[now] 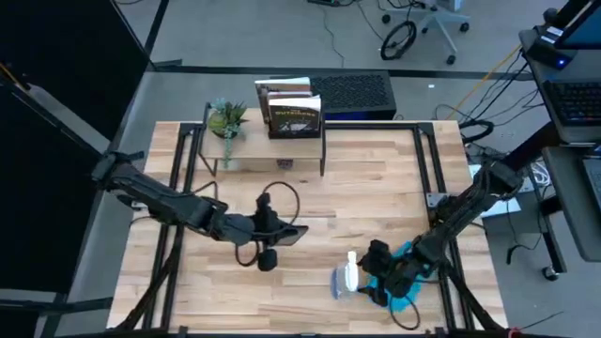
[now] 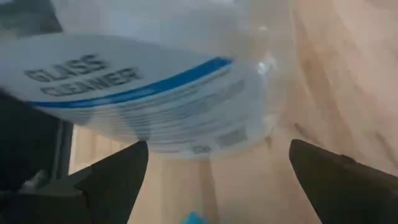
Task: Apply microfiber cloth
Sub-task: Wipe the front of the black cellphone with a blue microfiber cloth
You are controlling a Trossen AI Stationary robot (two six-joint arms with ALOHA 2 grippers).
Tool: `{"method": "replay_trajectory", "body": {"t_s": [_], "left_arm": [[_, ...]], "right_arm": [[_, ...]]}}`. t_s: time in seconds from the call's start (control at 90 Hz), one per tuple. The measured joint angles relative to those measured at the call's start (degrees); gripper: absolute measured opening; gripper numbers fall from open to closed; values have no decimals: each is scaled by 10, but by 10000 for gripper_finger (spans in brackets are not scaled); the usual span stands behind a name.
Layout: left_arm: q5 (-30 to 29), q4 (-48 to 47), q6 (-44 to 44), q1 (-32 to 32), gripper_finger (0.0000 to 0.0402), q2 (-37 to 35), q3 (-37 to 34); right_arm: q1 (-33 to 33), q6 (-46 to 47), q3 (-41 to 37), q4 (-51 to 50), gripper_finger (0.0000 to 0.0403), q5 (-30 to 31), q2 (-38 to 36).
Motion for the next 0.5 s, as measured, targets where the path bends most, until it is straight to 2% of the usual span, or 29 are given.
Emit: {"method": "replay_trajectory", "body": {"t_s": [0.178,0.344,0.5], "left_arm": [[-31,-85,-37,-30,13,-27,0],[-49,-124,-75,-57,13,-31,0],[-60,-159,-119,-87,13,-31,0]], "right_arm": [[-37,-12,0,74,373,24,31],[-93,-16,0,101,373,49,57],[-150,-67,0,144,373,48,81]]}}
